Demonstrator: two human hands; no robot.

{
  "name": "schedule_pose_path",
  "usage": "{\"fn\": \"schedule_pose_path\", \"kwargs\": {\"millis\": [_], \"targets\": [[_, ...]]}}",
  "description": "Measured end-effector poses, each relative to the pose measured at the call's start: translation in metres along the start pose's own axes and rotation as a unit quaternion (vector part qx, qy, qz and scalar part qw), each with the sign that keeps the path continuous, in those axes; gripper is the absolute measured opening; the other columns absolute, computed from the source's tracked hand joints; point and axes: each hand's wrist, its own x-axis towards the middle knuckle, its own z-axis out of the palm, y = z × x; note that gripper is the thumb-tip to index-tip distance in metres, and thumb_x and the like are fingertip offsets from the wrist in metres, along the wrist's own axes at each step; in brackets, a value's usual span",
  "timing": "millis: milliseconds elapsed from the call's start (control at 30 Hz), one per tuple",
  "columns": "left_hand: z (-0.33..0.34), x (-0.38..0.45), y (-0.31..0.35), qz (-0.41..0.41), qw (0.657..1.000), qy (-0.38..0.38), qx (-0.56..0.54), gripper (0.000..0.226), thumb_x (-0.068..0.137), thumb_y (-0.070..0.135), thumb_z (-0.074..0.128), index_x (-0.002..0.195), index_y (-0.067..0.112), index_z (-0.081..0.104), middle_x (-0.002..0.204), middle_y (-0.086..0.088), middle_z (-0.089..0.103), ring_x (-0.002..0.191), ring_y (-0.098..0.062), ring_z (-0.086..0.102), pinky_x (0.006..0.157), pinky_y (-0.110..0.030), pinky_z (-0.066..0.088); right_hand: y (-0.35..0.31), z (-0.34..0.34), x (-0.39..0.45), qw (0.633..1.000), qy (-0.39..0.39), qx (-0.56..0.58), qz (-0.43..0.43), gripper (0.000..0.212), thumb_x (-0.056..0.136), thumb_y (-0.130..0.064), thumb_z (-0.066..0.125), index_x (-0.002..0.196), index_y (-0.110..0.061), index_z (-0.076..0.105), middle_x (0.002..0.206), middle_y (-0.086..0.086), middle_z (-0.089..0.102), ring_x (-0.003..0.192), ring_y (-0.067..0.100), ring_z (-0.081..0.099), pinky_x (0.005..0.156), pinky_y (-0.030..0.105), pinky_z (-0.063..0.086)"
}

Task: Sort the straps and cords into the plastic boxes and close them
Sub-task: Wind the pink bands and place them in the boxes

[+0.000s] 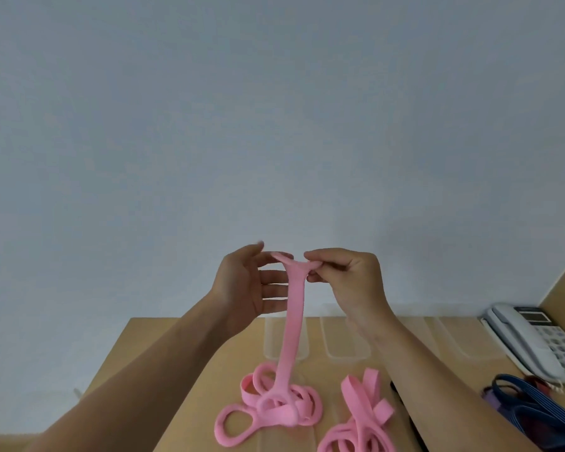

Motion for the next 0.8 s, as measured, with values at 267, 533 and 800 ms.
{"fn": "schedule_pose_path", "kwargs": {"millis": [267, 533, 800], "targets": [[-0.001, -0.004, -0.010, 0.091, 0.992, 0.005, 0.082, 0.032, 0.088, 0.005, 0.072, 0.120, 0.004, 0.067, 0.110, -0.017, 0.075, 0.097, -0.033, 0.074, 0.082, -0.041, 0.060, -0.003, -0.001, -0.020, 0.999, -0.040, -0.011, 0.027, 0.050, 0.082, 0.014, 0.054, 0.088, -0.028, 0.081, 0.111, -0.010, 0.075, 0.112, 0.004, 0.065, 0.092, 0.025, 0.050], [0.004, -0.008, -0.016, 0.149, 0.981, 0.026, 0.117, 0.020, 0.086, 0.002, 0.076, 0.106, 0.001, 0.072, 0.103, -0.022, 0.075, 0.093, -0.039, 0.075, 0.076, -0.038, 0.062, 0.001, 0.000, -0.020, 0.997, -0.050, -0.041, 0.040, 0.042, 0.082, -0.009, 0.081, 0.118, -0.028, 0.070, 0.097, 0.003, 0.073, 0.087, 0.019, 0.073, 0.071, 0.030, 0.061], [-0.001, -0.007, -0.022, 0.100, 0.987, -0.030, 0.122, 0.026, 0.093, 0.020, 0.071, 0.114, 0.004, 0.071, 0.112, -0.018, 0.074, 0.103, -0.035, 0.072, 0.084, -0.038, 0.060, 0.001, 0.001, -0.019, 0.999, -0.033, -0.038, 0.012, 0.017, 0.077, 0.002, 0.081, 0.080, -0.015, 0.078, 0.079, 0.003, 0.075, 0.068, 0.026, 0.074, 0.062, 0.031, 0.060]]}}
